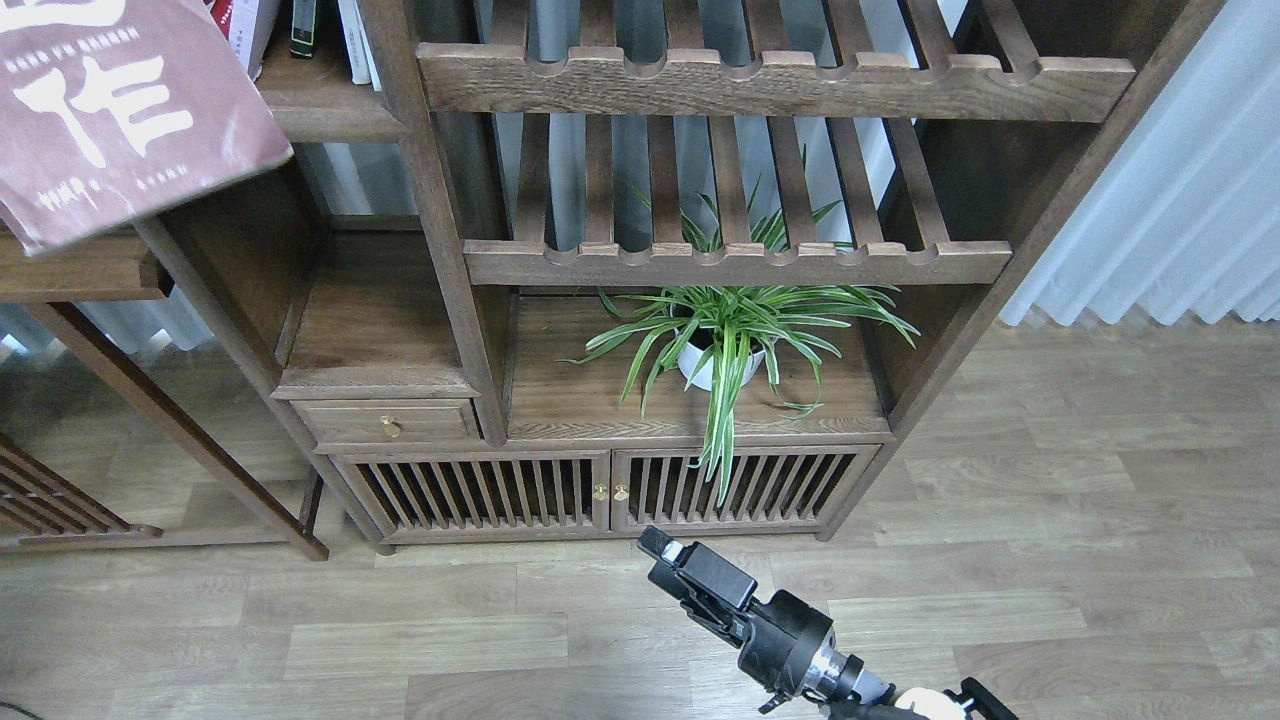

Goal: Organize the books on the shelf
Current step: 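Lift the dark red book with the left gripper onto the upper shelf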

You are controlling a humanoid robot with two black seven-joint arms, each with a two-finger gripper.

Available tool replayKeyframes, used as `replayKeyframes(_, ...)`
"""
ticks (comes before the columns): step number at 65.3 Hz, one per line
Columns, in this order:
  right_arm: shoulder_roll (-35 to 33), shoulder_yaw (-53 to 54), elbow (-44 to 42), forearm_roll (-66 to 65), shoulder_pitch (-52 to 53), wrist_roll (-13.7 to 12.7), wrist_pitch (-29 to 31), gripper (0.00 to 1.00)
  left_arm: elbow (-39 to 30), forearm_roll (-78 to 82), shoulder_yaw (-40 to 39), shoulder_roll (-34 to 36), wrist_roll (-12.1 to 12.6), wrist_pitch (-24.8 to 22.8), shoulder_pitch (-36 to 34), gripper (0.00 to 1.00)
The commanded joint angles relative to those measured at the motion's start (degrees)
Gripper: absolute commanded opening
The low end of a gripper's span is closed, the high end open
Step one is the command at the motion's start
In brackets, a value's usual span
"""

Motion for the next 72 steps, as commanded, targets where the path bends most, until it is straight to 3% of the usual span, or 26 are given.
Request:
replayKeyframes(1, -0.01, 0.39, 0.03, 0.01, -0.01, 0.04, -0.01, 0.99, 5.39, 5.68, 1.53, -0.49, 0.30, 0.00, -5.67, 0.08)
replayKeyframes(16, -0.01, 0.30, -0.06, 0.01, 0.08, 0.04, -0.01, 0.99, 10.40, 11.04, 3.63, -3.39, 0.92, 0.00, -11.29, 0.09)
replayKeyframes(38, -0.01, 0.39, 0.03, 0.10, 0.69, 0.04, -0.01, 0.99, 20.07, 11.57, 14.36, -6.56, 1.09, 0.00, -24.82, 0.09)
replayKeyframes(46, -0.01, 0.47, 0.12, 0.19, 0.69, 0.04, -0.01, 0.99, 25.33, 13.06, 17.34, -7.78, 3.28, 0.00, -30.08, 0.09)
replayKeyframes(72, -0.01, 0.47, 0.21, 0.27, 0.78, 0.04, -0.01, 0.99, 33.69, 13.68, 26.31, -12.36, 3.73, 0.00, -41.35, 0.10)
